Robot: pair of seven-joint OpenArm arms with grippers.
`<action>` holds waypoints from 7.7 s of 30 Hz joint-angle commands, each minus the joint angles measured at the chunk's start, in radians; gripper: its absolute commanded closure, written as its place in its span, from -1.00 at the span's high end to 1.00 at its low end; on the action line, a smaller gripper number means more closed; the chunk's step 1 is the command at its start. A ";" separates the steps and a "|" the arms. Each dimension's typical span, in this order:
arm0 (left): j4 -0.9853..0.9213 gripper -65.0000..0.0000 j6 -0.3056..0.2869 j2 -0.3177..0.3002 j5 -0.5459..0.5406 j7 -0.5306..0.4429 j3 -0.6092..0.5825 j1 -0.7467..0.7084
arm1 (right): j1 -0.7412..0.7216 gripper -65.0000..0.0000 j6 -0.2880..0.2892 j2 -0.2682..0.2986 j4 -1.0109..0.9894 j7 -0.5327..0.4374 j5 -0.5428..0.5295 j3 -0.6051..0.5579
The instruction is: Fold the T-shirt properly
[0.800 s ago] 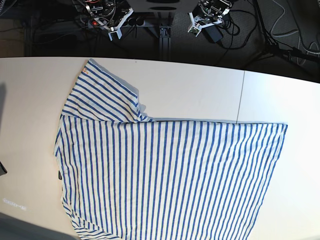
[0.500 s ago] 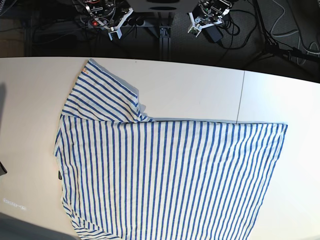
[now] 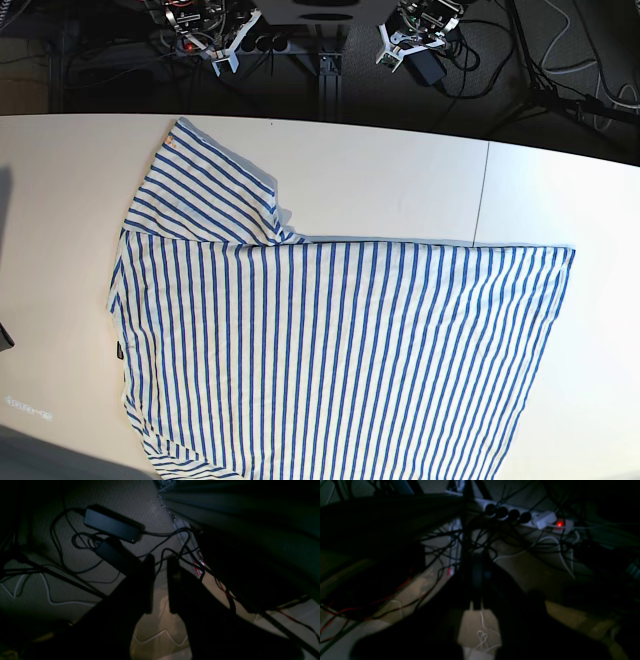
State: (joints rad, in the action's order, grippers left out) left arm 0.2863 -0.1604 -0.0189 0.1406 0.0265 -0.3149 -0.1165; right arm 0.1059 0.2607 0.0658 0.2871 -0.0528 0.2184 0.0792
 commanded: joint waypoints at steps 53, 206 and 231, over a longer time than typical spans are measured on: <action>0.739 -0.62 -0.090 -0.064 -0.074 0.041 0.130 -0.355 | 0.340 -1.00 0.095 0.115 0.569 0.149 -0.226 0.003; 0.943 -1.00 -0.537 -0.469 -0.910 0.634 0.543 0.199 | 0.399 -1.00 0.088 0.172 1.432 0.581 -0.863 0.250; 0.747 -1.00 -0.538 -0.486 -0.876 0.615 0.438 0.496 | -0.109 -1.00 0.144 0.490 1.345 0.585 -0.798 0.109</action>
State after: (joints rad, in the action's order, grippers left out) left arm 1.0142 -0.6830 -0.4843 -0.7170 0.6670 0.1162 0.3496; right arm 0.0135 0.3462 0.5365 1.6115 0.5587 -0.5713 0.1776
